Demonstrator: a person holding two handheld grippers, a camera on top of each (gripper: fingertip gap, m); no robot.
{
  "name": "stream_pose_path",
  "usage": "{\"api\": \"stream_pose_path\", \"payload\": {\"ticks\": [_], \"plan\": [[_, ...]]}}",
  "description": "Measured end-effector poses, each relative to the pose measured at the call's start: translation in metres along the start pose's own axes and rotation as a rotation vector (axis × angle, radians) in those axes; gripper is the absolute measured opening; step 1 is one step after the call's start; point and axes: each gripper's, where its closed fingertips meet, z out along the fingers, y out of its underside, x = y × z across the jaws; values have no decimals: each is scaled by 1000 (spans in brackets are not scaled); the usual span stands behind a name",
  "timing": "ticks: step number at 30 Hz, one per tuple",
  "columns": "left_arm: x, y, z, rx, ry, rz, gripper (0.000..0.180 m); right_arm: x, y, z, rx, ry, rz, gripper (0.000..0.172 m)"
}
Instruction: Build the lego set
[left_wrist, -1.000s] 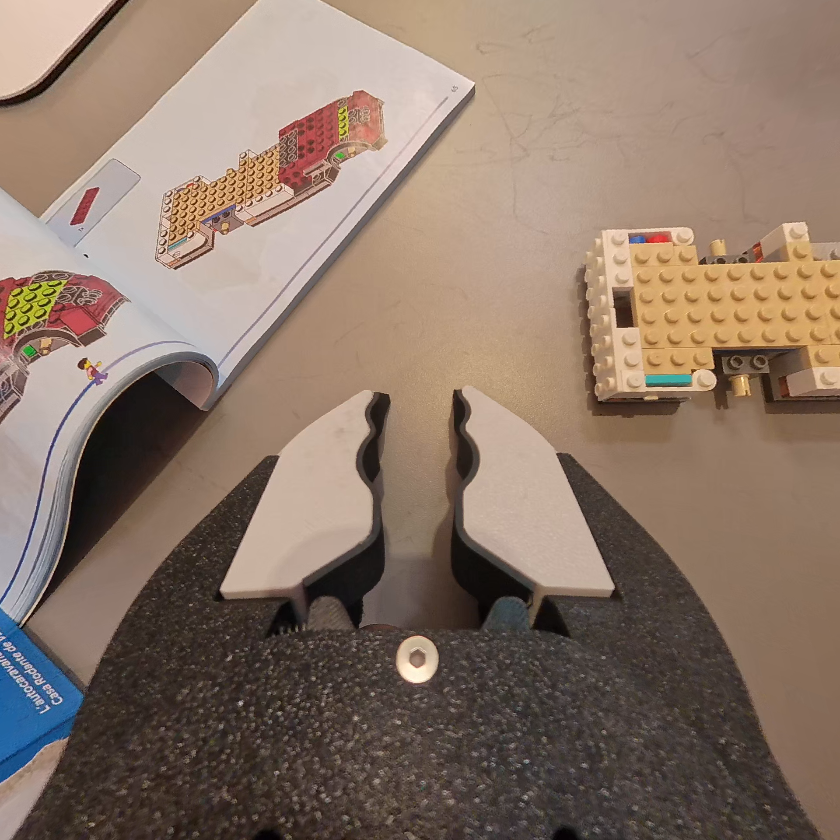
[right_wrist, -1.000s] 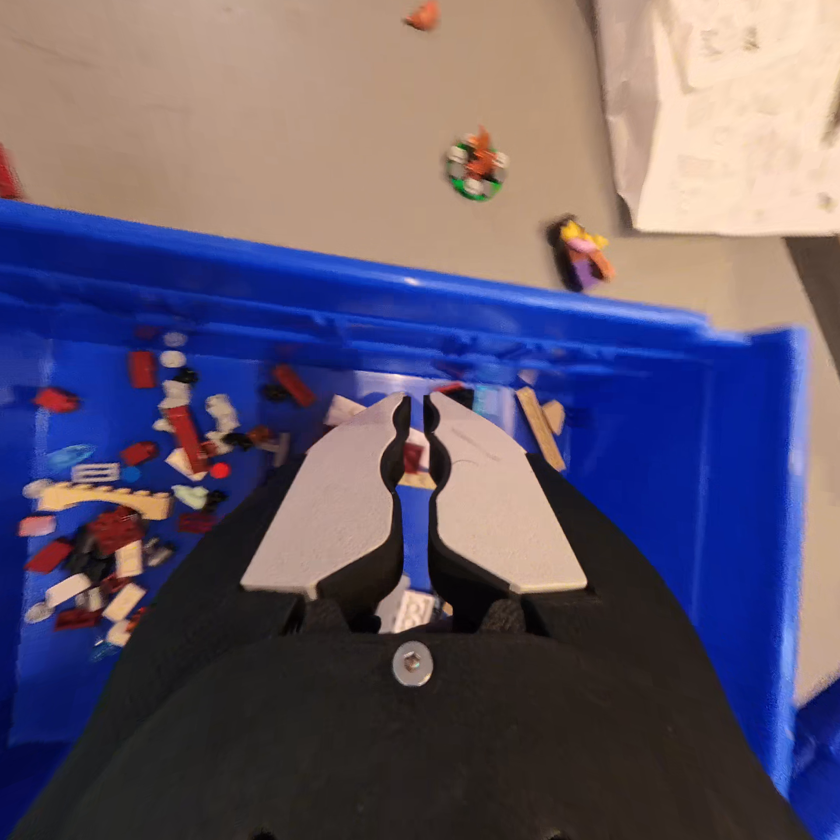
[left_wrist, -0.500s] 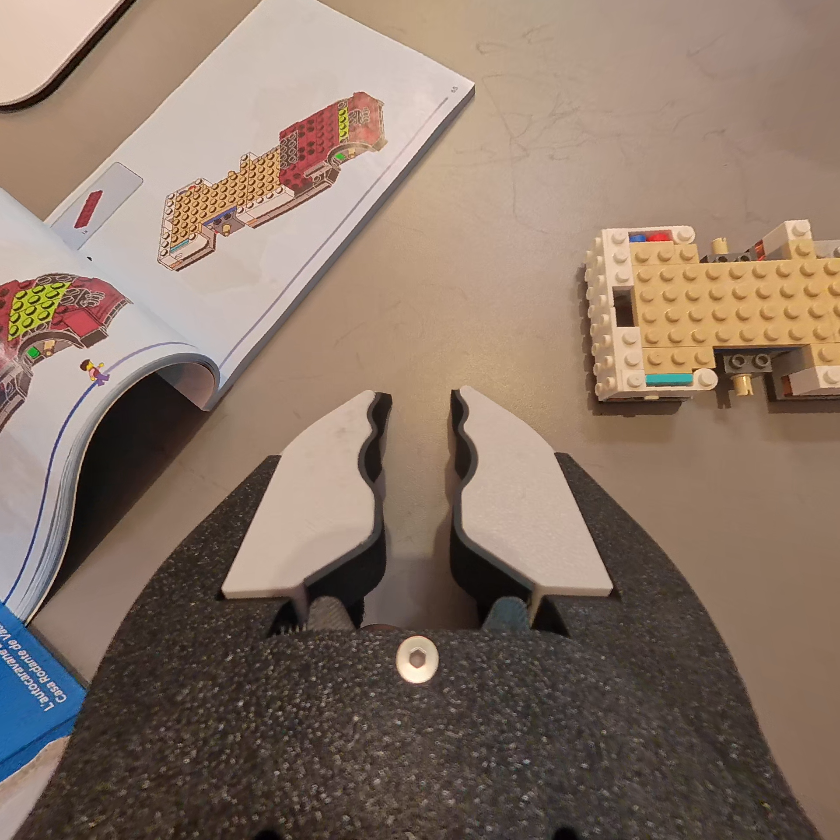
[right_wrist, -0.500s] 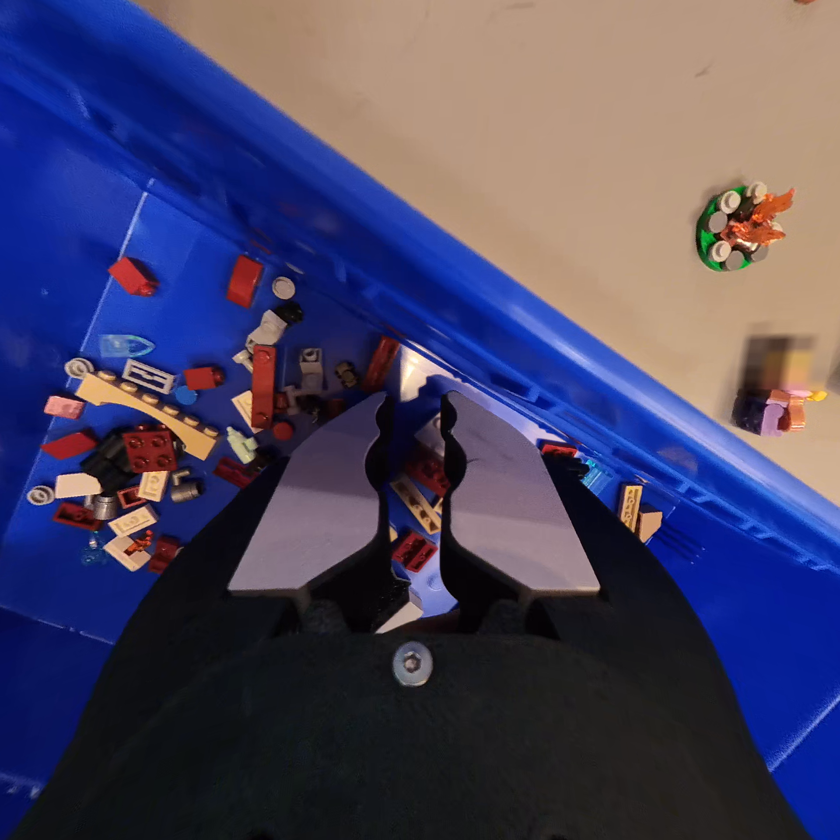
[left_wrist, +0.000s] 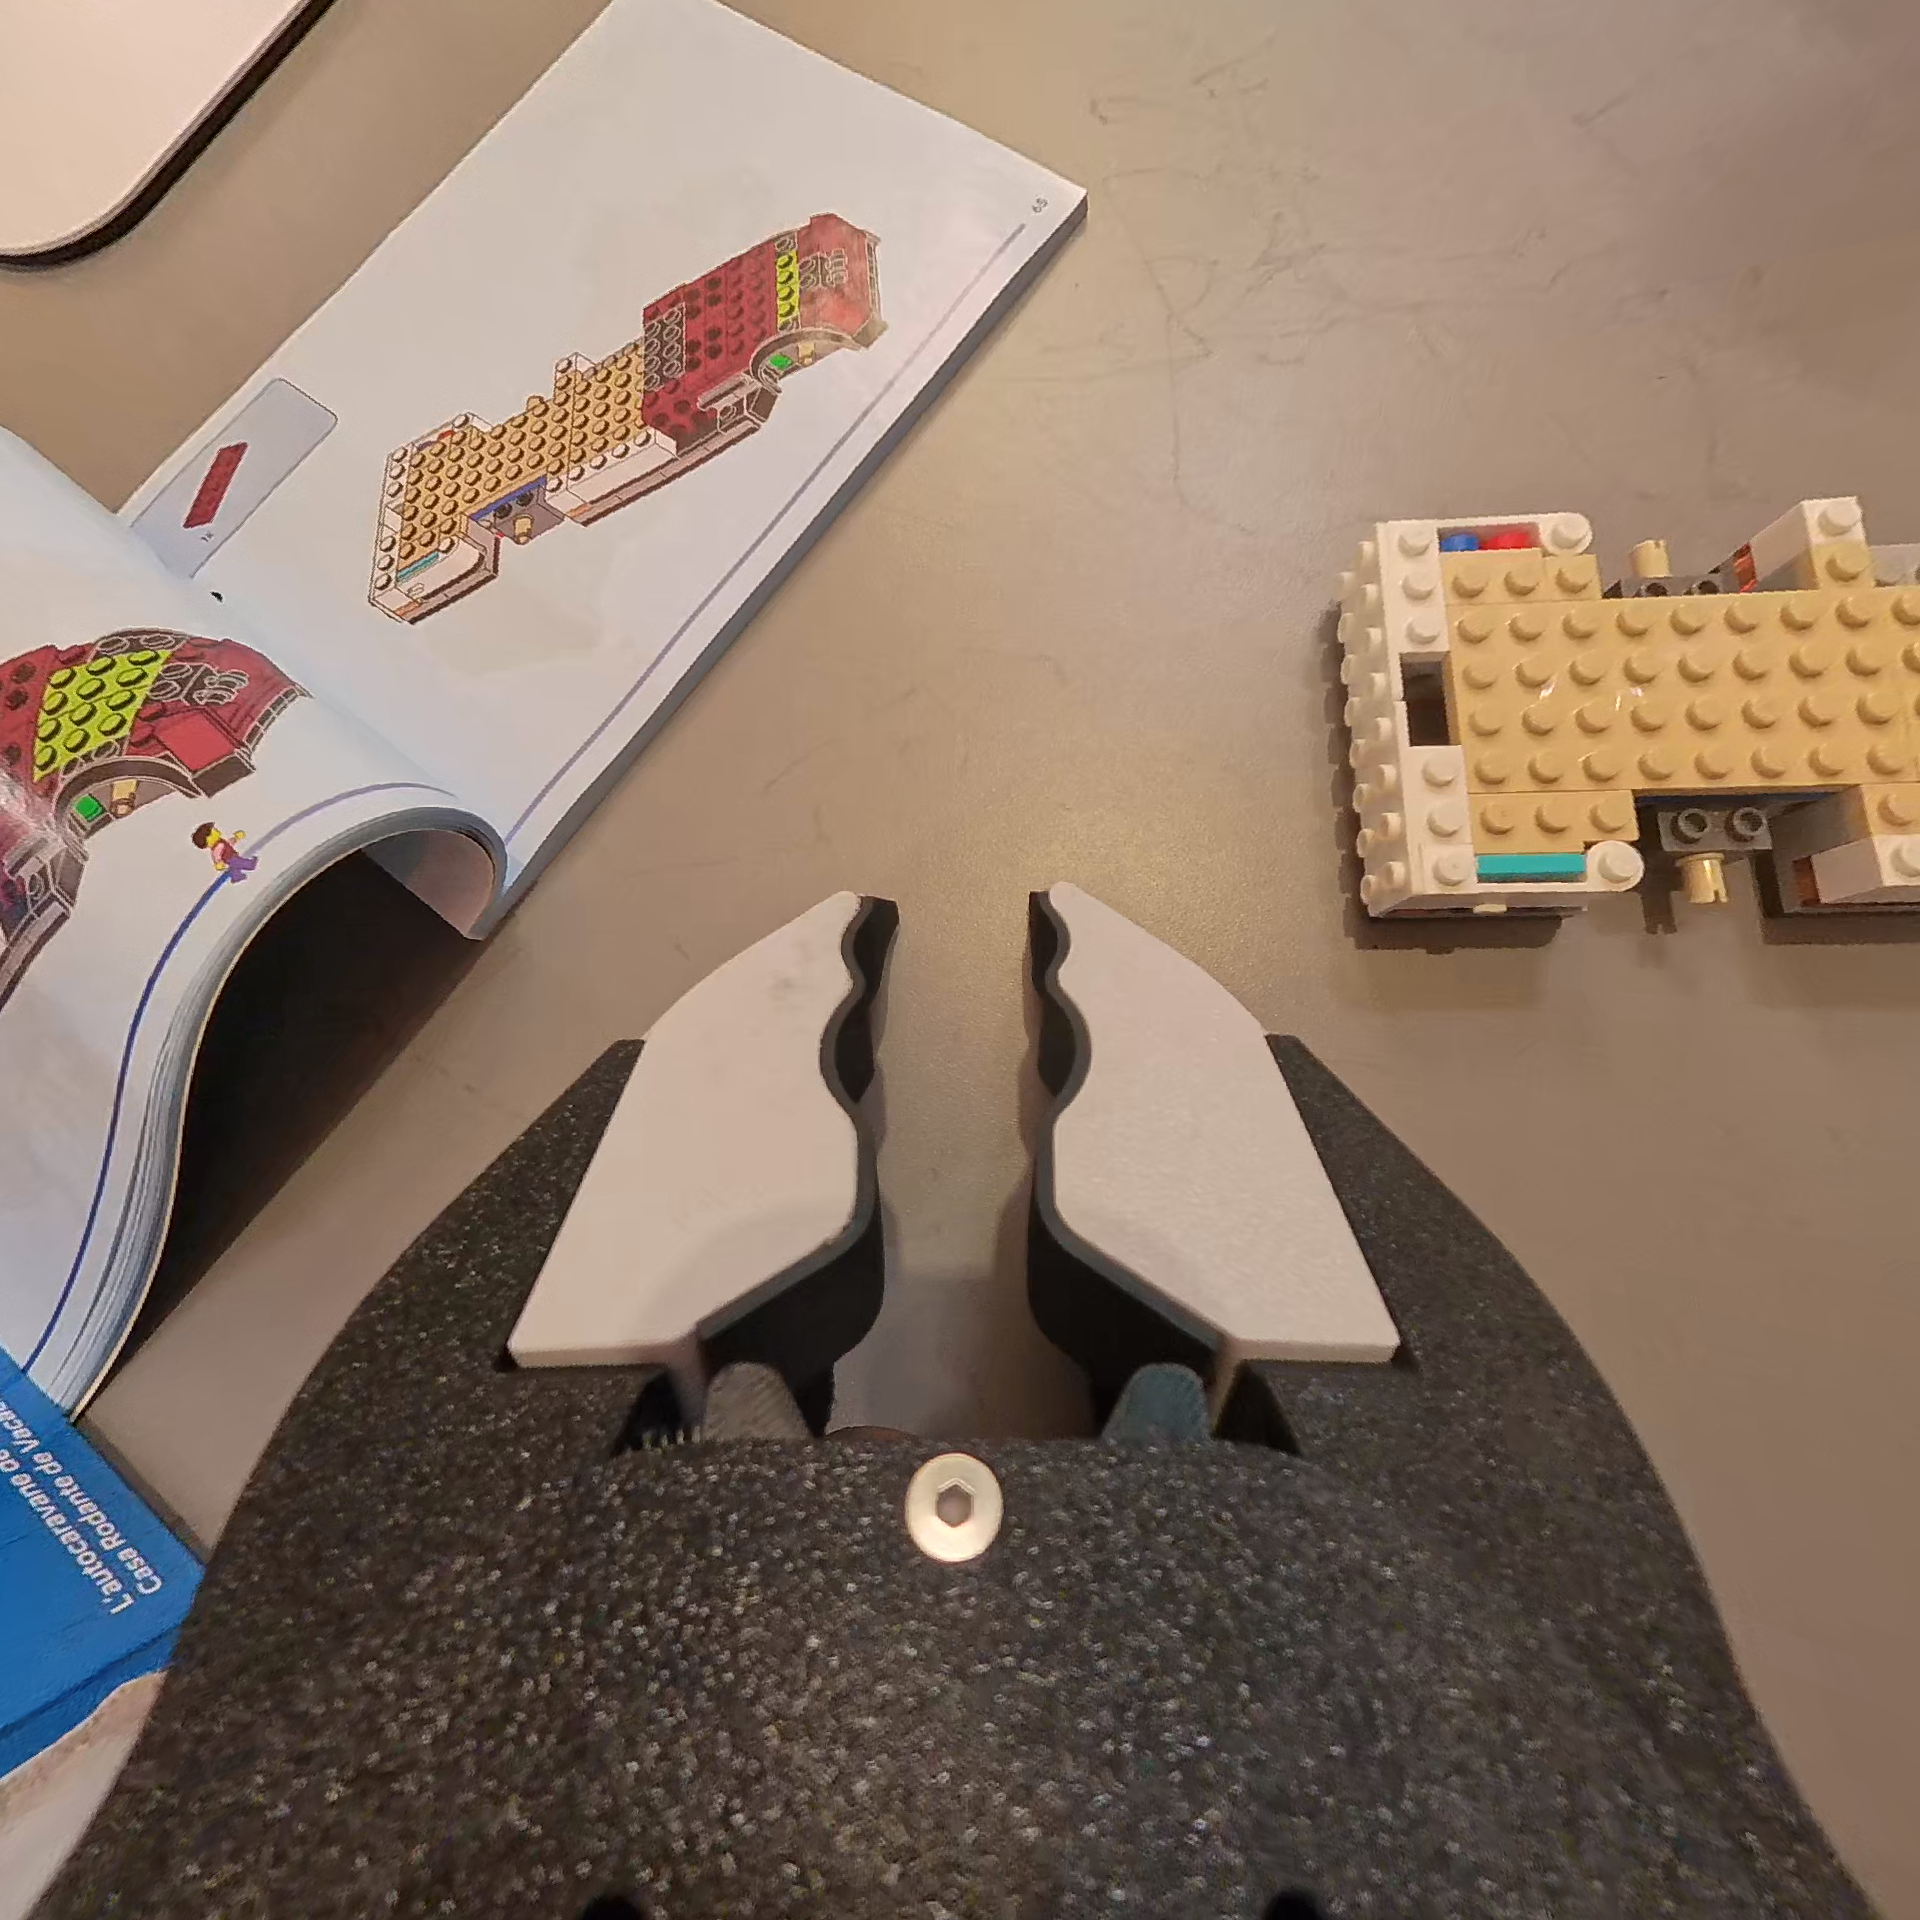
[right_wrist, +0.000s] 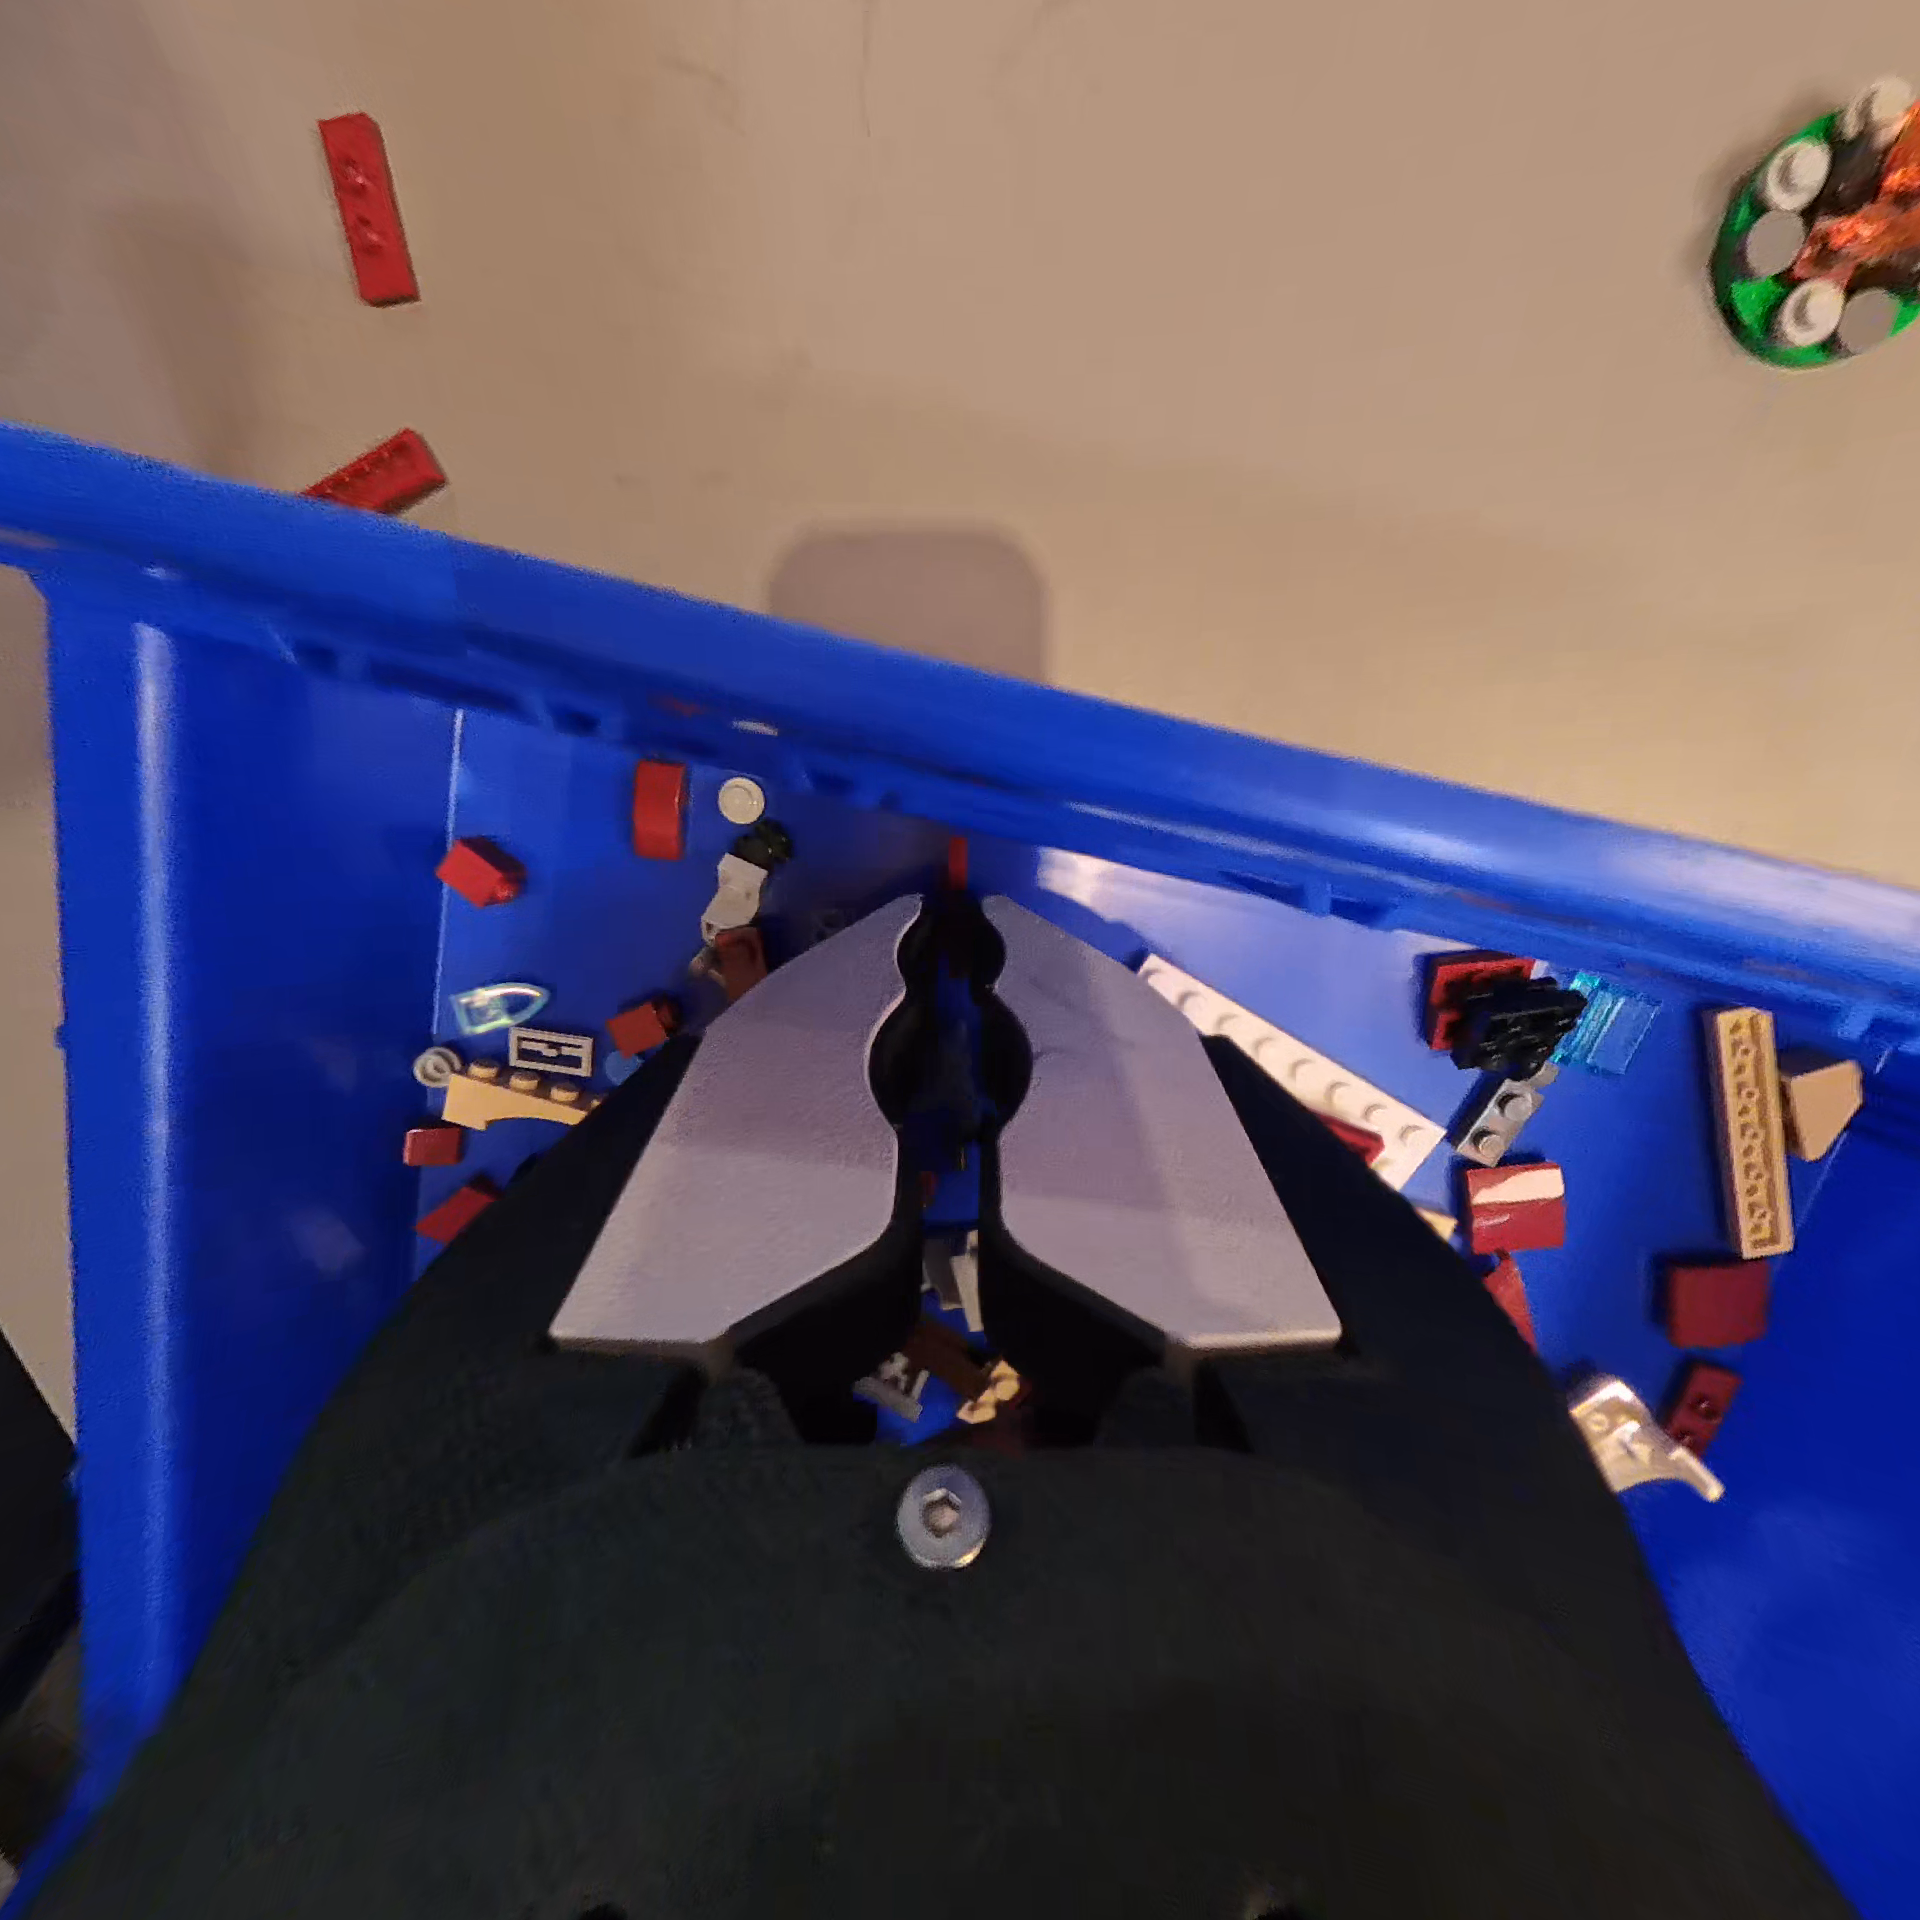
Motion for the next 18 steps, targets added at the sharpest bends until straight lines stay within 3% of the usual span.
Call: {"api": "stream_pose_path", "payload": {"ticks": [11, 18], "plan": [[2, -1, -2, 9, -22, 30, 25, -52, -10, -42, 195, -140, 387, 5], [5, -2, -3, 19, -55, 71, 20, -92, -38, -67, 321, -74, 358, 5]]}}
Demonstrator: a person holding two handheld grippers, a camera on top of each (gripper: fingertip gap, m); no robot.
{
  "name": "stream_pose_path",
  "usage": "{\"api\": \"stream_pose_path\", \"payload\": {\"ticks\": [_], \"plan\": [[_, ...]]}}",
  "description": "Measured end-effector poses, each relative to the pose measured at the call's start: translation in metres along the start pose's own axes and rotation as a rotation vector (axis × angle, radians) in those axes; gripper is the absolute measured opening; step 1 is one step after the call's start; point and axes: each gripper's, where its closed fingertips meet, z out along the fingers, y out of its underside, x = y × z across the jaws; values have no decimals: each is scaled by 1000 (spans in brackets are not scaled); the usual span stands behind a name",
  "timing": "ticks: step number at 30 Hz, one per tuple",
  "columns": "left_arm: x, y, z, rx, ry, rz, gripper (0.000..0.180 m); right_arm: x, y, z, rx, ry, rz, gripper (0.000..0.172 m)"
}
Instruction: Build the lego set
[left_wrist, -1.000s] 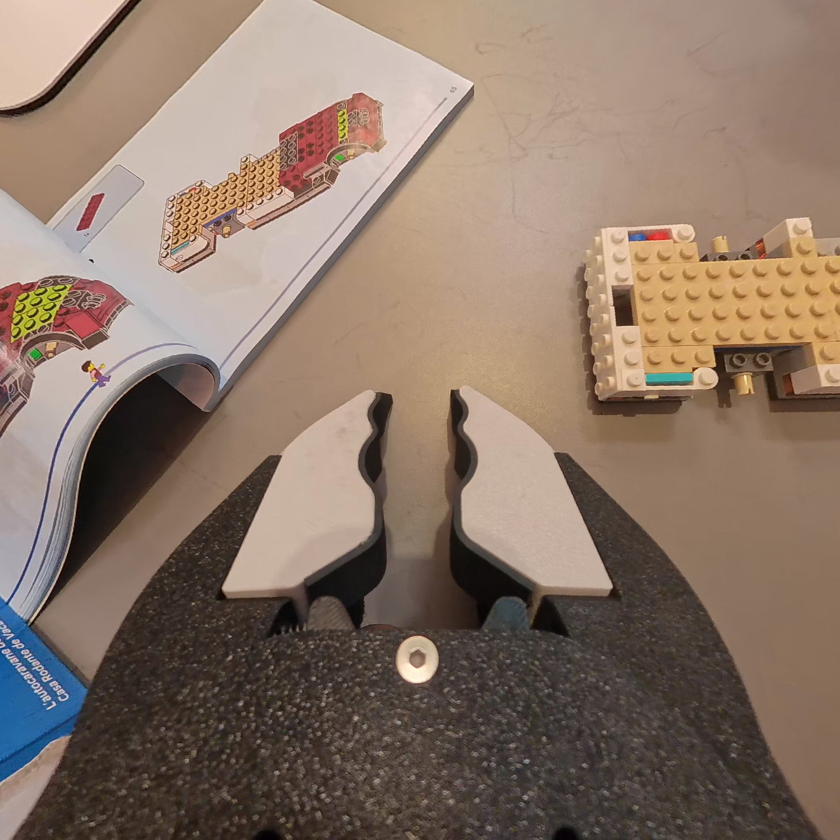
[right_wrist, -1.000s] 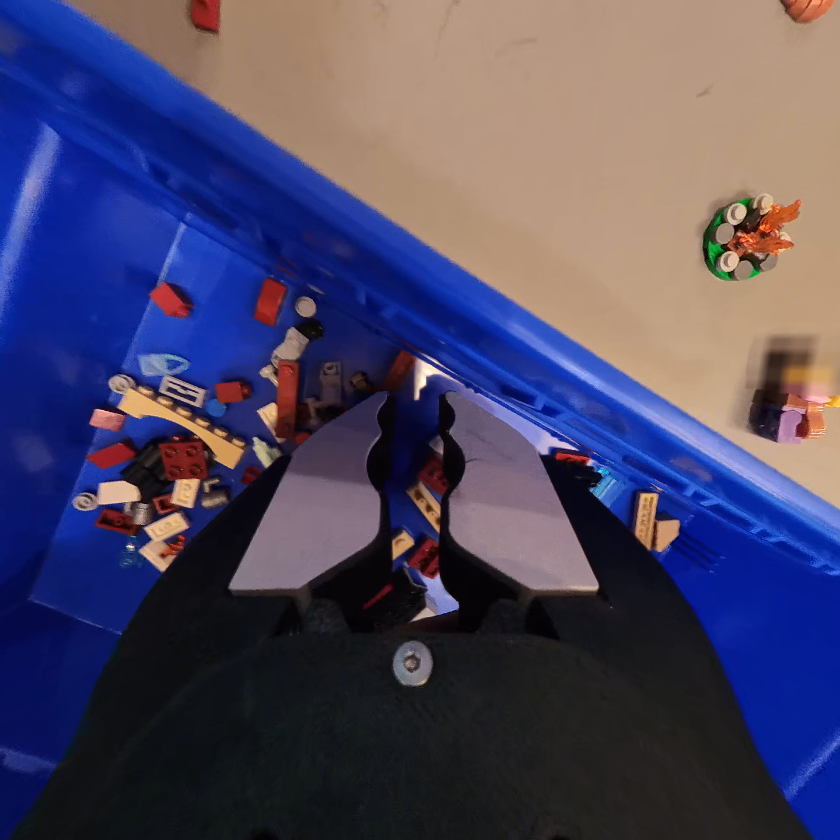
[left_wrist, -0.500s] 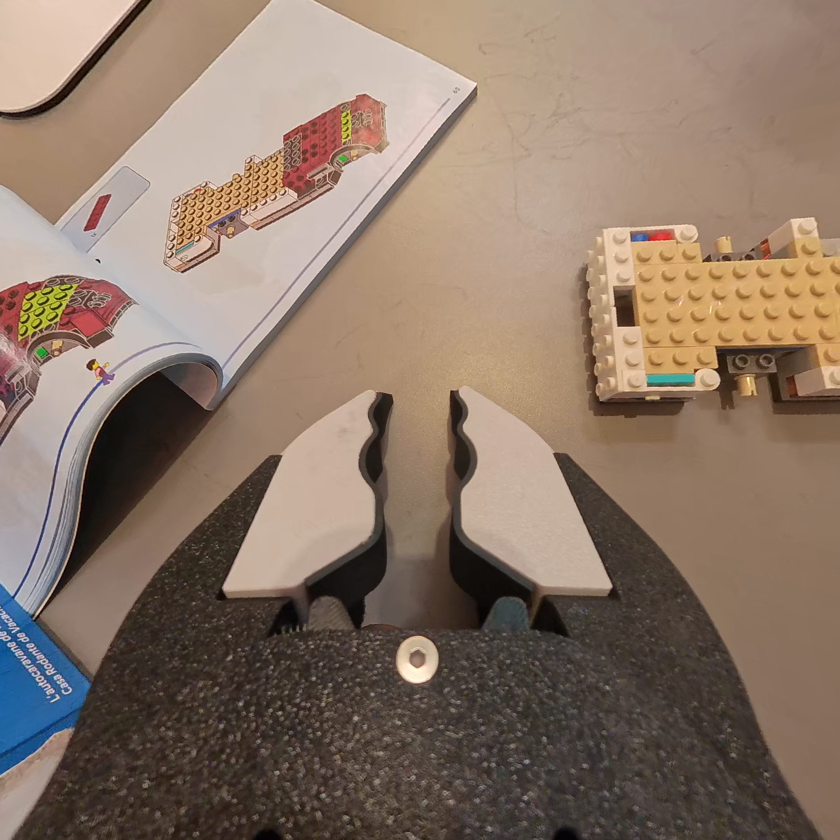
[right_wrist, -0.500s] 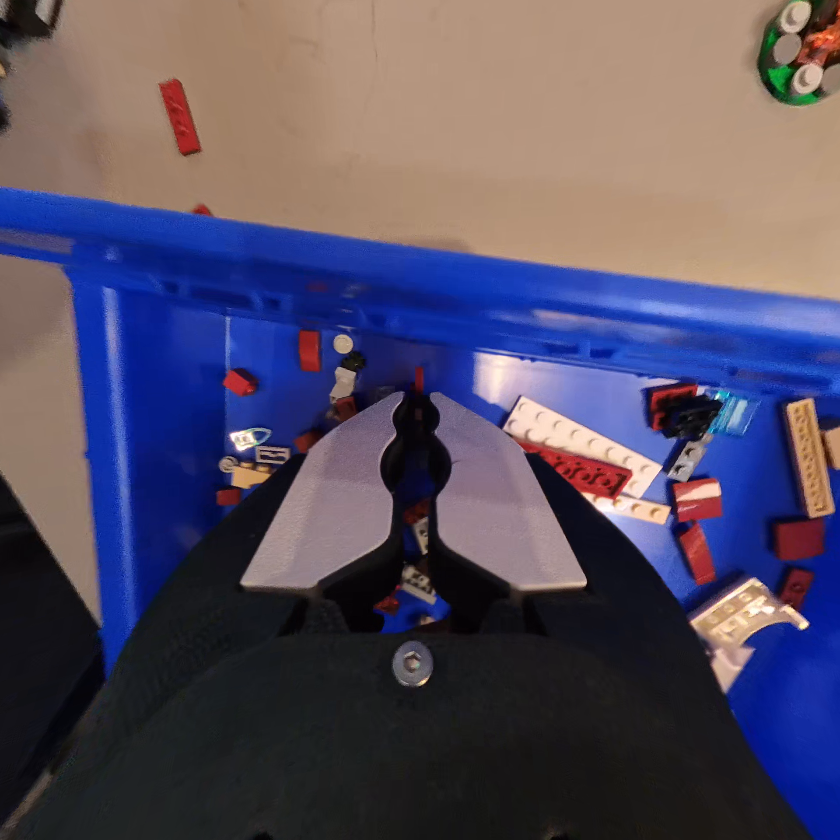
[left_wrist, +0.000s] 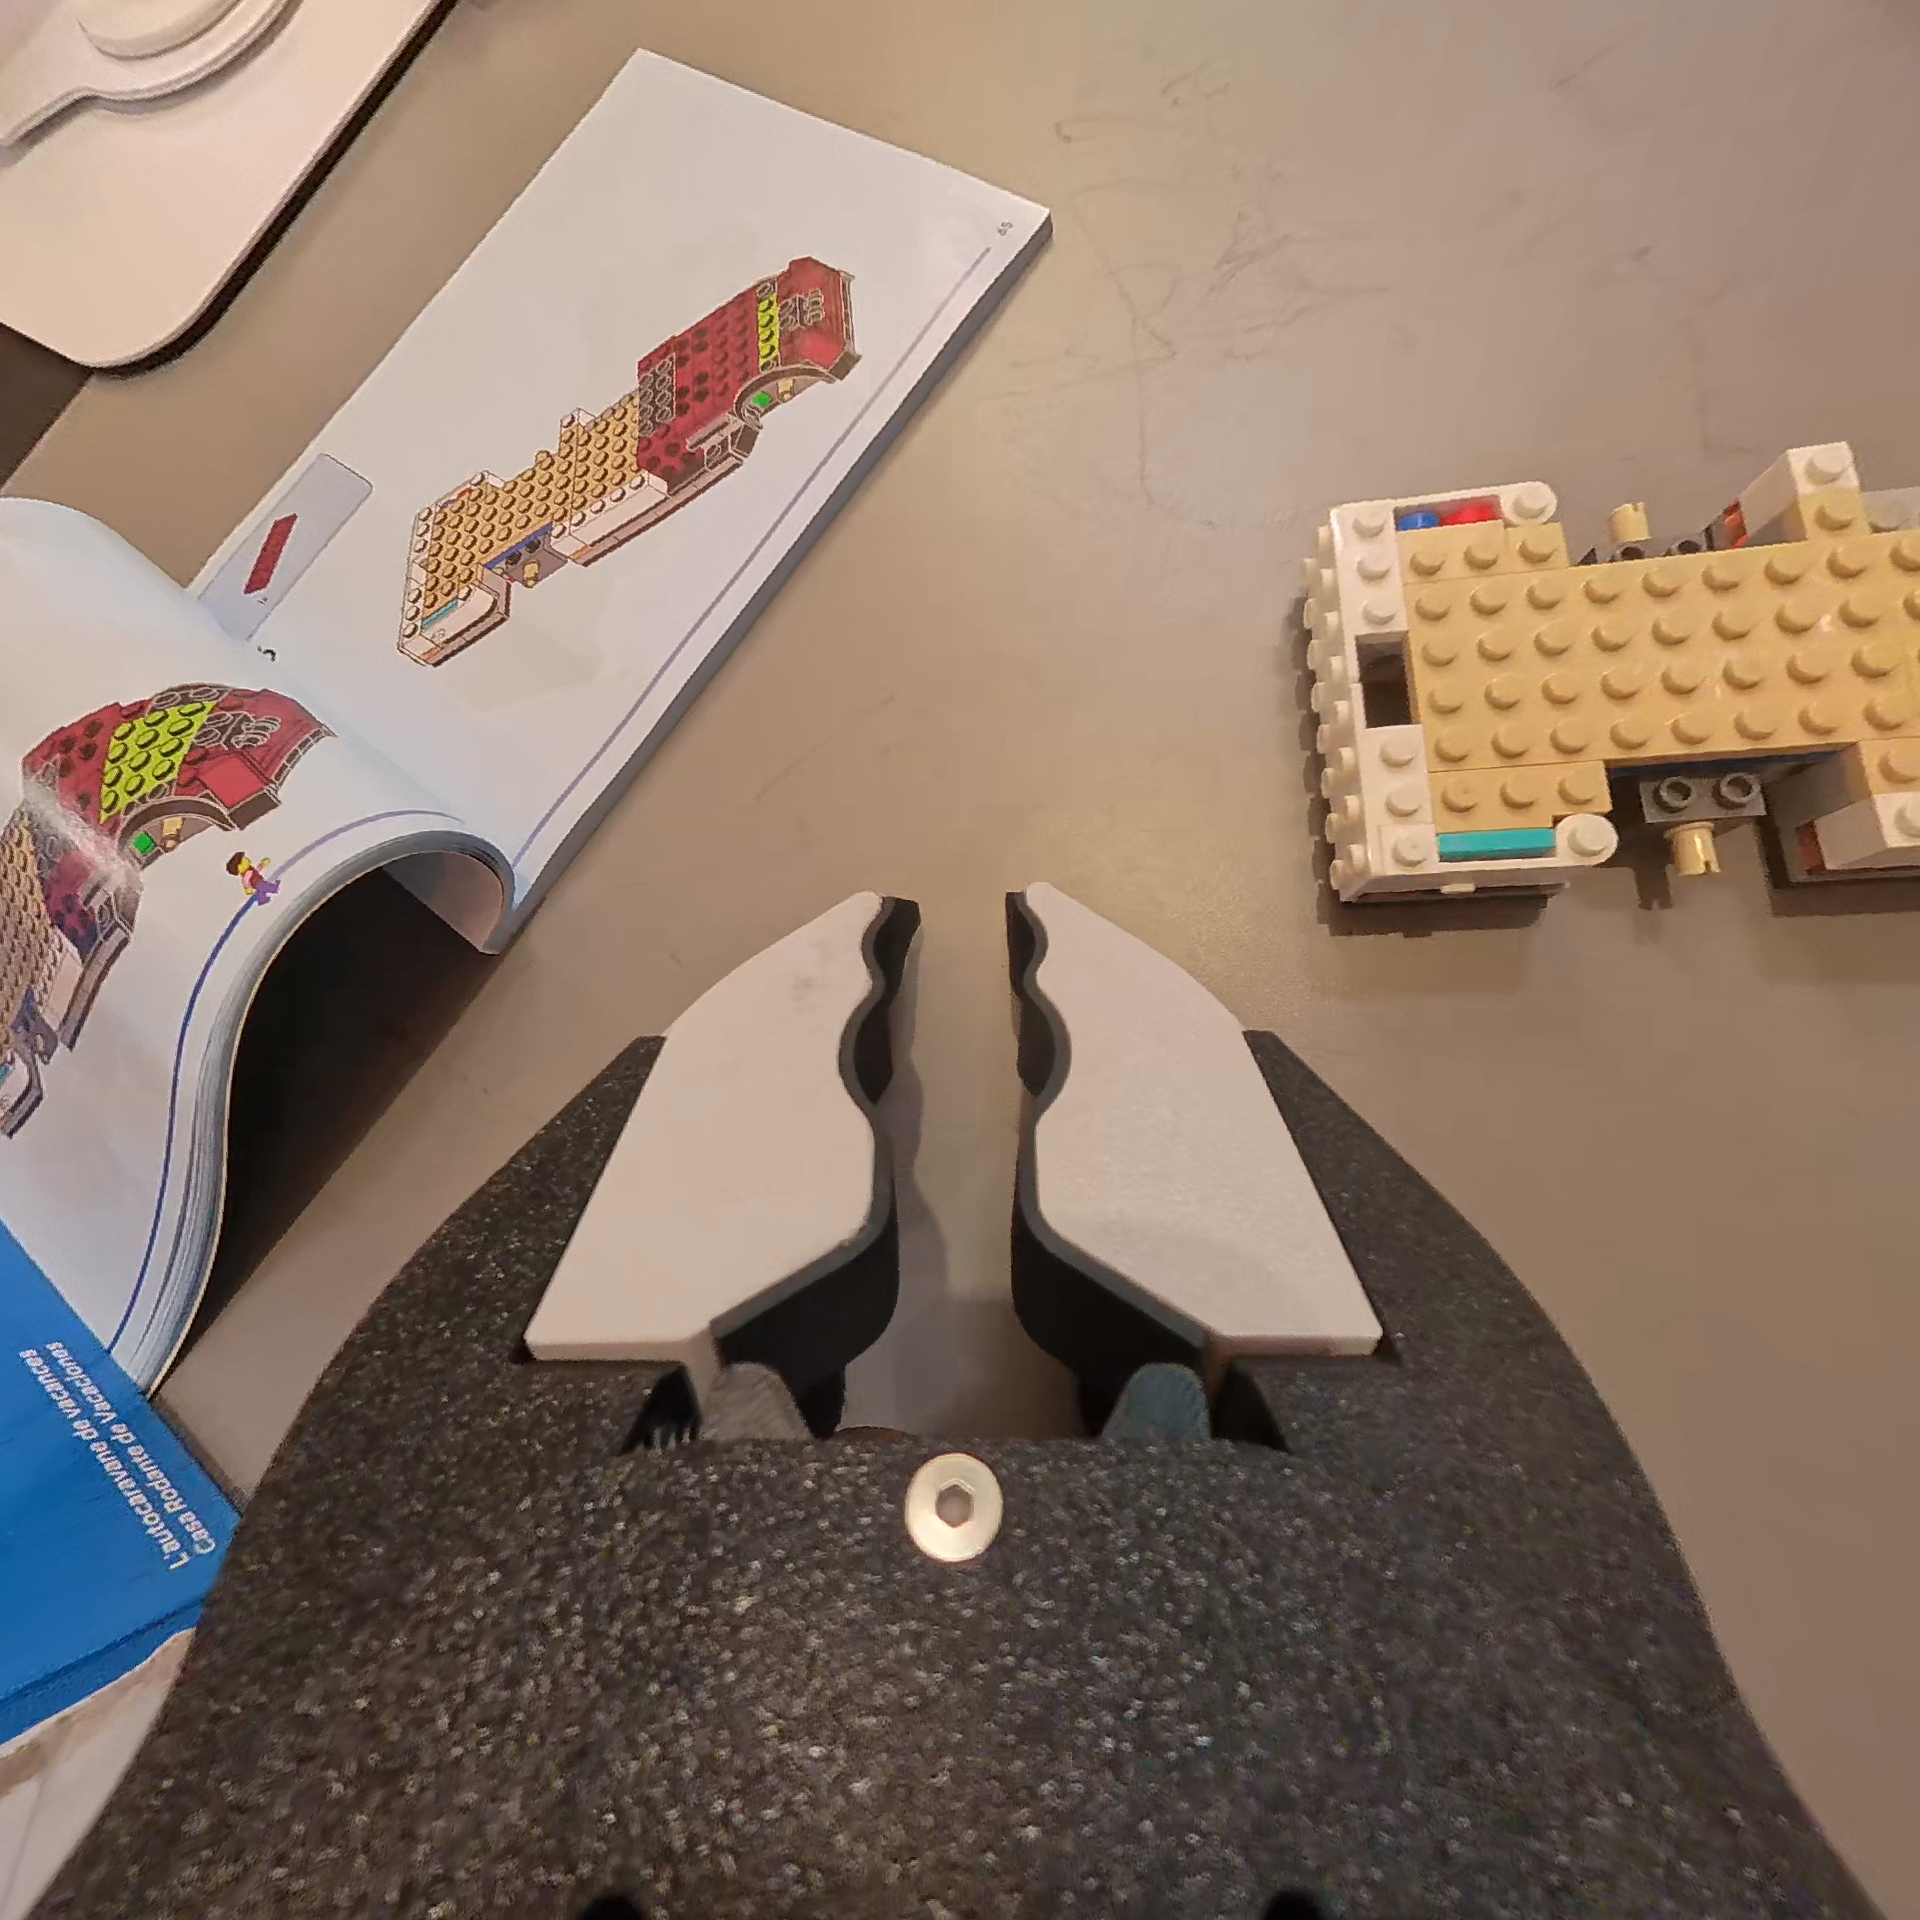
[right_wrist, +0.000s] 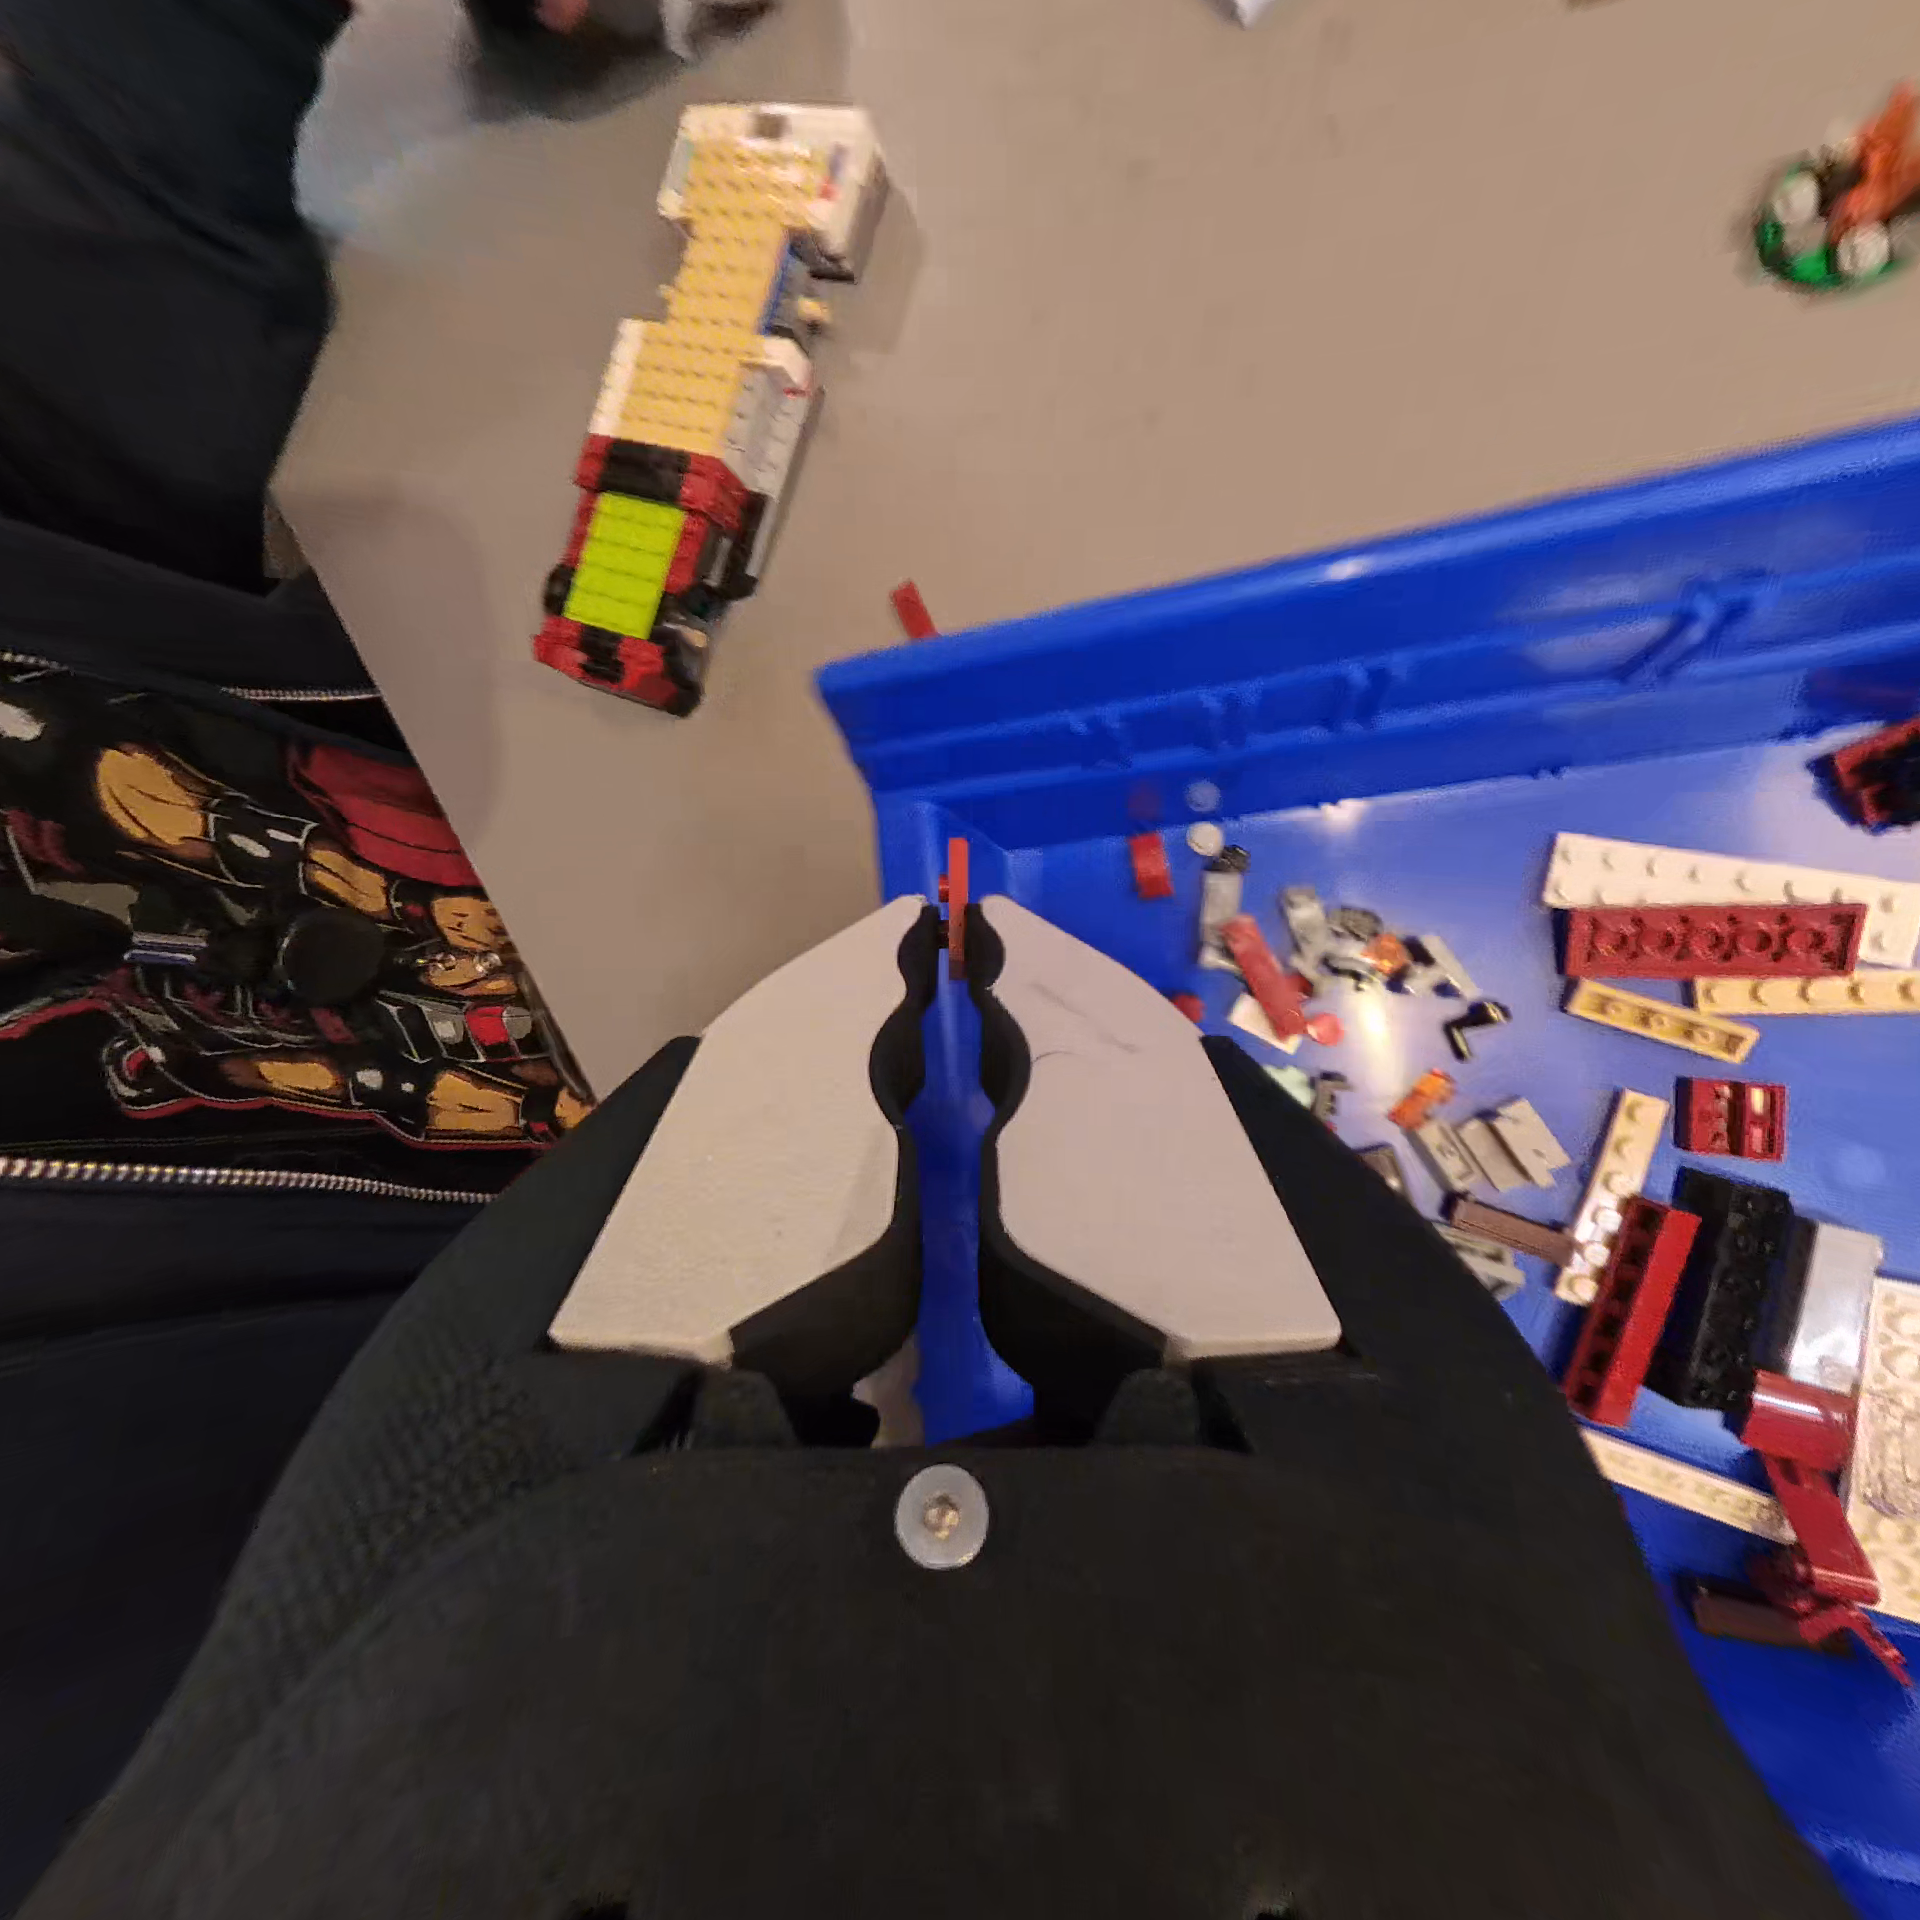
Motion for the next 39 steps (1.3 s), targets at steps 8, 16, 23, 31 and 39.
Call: {"api": "stream_pose_path", "payload": {"ticks": [8, 16, 23, 31, 39], "plan": [[1, 1, -1, -3, 0, -11, 18, -51, 4, 70, 42, 145, -106, 5], [1, 0, -1, 2, -13, 2, 18, -36, 9, 107, 111, 422, -136, 18], [1, 0, 0, -1, -1, -10, 18, -43, 28, 70, 98, 335, -185, 17], [1, 1, 1, -10, 25, -41, 18, 0, 24, -17, 41, 291, -221, 14], [-1, 3, 2, -22, 46, -89, 21, 58, 16, -48, -41, 298, -282, 14]]}}
